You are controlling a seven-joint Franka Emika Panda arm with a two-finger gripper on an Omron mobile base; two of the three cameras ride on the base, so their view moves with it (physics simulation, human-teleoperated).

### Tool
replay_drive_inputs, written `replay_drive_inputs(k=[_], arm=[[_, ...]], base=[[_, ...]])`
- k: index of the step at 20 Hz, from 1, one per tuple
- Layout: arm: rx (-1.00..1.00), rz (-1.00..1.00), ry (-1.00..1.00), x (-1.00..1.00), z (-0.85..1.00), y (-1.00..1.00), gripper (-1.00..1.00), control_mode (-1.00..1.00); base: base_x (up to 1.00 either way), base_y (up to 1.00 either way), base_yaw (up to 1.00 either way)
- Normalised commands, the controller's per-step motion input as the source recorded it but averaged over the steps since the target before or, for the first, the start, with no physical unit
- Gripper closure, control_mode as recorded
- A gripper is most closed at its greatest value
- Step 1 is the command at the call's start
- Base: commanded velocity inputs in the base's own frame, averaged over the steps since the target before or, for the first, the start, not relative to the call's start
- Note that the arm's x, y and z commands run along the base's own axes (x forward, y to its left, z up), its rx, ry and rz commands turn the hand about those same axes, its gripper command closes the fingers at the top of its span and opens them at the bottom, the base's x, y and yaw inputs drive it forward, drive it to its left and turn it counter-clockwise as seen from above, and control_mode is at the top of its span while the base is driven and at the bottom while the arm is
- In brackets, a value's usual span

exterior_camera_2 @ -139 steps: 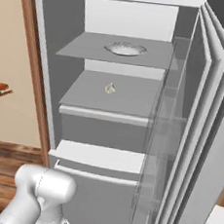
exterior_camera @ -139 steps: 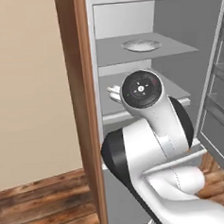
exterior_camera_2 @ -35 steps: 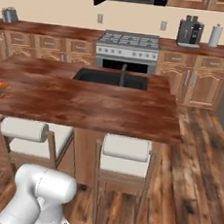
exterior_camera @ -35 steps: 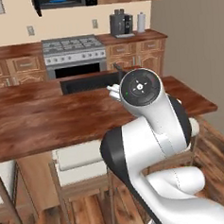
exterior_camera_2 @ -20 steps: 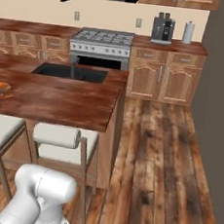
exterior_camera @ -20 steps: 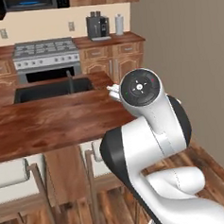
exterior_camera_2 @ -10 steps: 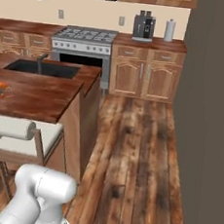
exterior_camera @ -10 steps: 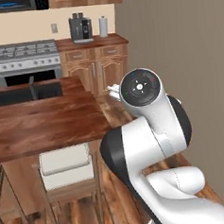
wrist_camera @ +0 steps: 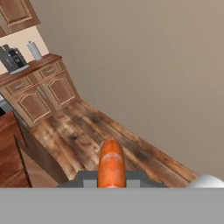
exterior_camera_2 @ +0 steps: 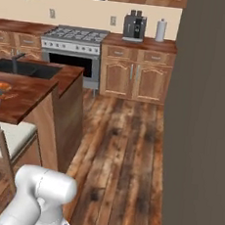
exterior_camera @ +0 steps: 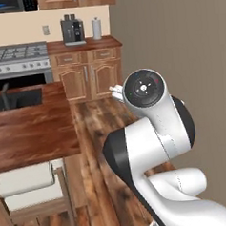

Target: Transport the shrimp from the fridge to the microwave and turn on the microwave.

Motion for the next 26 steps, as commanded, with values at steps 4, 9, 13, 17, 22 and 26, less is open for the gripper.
replay_drive_inputs(k=[4, 9, 13, 17, 22, 26], arm=[[0.00, 0.00, 0.00, 0.00, 0.00, 0.00, 1.00, 1.00], [0.00, 0.00, 0.00, 0.00, 0.00, 0.00, 1.00, 1.00], [0.00, 0.00, 0.00, 0.00, 0.00, 0.00, 1.00, 1.00], [0.00, 0.00, 0.00, 0.00, 0.00, 0.00, 1.00, 1.00], [0.00, 0.00, 0.00, 0.00, 0.00, 0.00, 1.00, 1.00], [0.00, 0.00, 0.00, 0.00, 0.00, 0.00, 1.00, 1.00]], base=[[0.70, -0.39, 0.16], [0.73, -0.39, 0.15], [0.70, -0.42, 0.13], [0.68, -0.47, 0.10], [0.70, -0.45, 0.10], [0.71, -0.42, 0.13]])
